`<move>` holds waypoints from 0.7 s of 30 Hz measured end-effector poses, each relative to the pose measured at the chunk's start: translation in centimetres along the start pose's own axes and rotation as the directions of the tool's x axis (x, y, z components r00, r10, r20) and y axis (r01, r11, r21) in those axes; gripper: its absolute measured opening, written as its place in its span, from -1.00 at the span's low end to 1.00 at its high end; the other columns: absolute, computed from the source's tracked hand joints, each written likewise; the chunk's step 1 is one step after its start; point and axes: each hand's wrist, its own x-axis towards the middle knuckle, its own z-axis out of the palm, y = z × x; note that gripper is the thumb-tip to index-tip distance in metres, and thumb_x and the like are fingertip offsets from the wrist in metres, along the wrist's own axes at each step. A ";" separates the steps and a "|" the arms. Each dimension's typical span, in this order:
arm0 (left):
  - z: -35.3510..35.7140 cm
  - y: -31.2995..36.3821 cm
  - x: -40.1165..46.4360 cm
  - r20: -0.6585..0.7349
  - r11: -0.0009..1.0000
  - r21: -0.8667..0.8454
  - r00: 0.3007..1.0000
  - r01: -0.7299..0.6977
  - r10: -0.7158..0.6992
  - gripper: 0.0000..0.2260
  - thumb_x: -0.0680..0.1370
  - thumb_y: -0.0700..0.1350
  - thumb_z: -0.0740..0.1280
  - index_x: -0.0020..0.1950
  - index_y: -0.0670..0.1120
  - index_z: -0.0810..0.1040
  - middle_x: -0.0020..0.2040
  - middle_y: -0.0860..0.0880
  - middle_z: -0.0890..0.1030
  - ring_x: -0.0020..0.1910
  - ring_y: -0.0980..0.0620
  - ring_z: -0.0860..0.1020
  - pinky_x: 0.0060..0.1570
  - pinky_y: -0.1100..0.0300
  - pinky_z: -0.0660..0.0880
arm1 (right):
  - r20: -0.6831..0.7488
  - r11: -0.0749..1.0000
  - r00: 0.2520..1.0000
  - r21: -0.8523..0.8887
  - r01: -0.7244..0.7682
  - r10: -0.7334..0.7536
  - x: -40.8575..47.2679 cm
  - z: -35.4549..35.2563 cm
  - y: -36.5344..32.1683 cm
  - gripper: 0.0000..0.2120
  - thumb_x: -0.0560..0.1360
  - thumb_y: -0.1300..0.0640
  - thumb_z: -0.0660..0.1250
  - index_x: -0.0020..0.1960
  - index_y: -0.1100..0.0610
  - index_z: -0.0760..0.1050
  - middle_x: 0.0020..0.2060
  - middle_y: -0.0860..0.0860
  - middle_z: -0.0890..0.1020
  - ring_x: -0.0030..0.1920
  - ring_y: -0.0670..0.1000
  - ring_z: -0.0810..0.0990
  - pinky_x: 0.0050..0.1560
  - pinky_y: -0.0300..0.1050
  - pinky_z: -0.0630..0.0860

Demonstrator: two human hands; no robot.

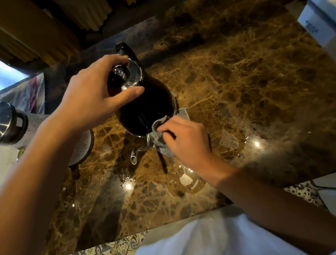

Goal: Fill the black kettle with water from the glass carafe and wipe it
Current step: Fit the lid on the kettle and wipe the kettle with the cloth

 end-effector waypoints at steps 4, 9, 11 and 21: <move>0.1 -0.4 -0.1 -0.011 0.999 0.025 1.000 -0.026 0.027 -0.27 0.50 0.38 0.29 0.56 0.03 0.33 0.47 -0.05 0.51 0.34 -0.12 0.57 0.24 -0.09 0.50 | 0.074 0.998 0.997 -0.055 -0.035 0.039 -0.3 0.9 -1.1 -0.87 0.52 0.20 0.48 0.01 0.06 0.77 -0.09 -0.02 0.77 -0.14 0.09 0.75 -0.20 0.02 0.64; 0.2 -1.4 -0.1 -0.013 0.995 -0.041 0.996 -0.090 0.090 -0.35 0.55 0.32 0.34 0.53 0.00 0.37 0.52 -0.02 0.45 0.44 -0.03 0.46 0.32 0.04 0.39 | 0.072 0.989 0.989 -0.077 -0.125 0.131 0.0 0.2 0.2 -0.84 0.51 0.16 0.47 0.00 -0.04 0.77 -0.09 -0.09 0.78 -0.14 0.00 0.74 -0.15 -0.01 0.66; 0.2 -1.7 -0.1 0.004 0.990 -0.104 0.995 -0.098 0.099 -0.34 0.53 0.33 0.35 0.52 0.00 0.38 0.54 0.01 0.42 0.48 0.03 0.41 0.35 0.07 0.36 | 0.069 0.979 0.977 -0.032 -0.201 0.203 0.4 -0.3 1.3 -0.85 0.50 0.15 0.48 0.00 -0.06 0.76 -0.11 -0.09 0.77 -0.19 -0.02 0.71 -0.17 0.01 0.67; -1.0 -2.5 1.4 0.211 0.928 -0.321 0.940 -0.191 0.267 -0.42 0.48 0.21 0.42 0.46 0.07 0.43 0.57 0.14 0.34 0.56 0.19 0.29 0.41 0.23 0.31 | -0.012 0.906 0.912 0.124 -0.405 0.410 3.2 -1.9 3.8 -0.90 0.54 0.12 0.48 0.04 0.06 0.74 -0.26 -0.09 0.71 -0.23 -0.02 0.68 -0.13 0.07 0.67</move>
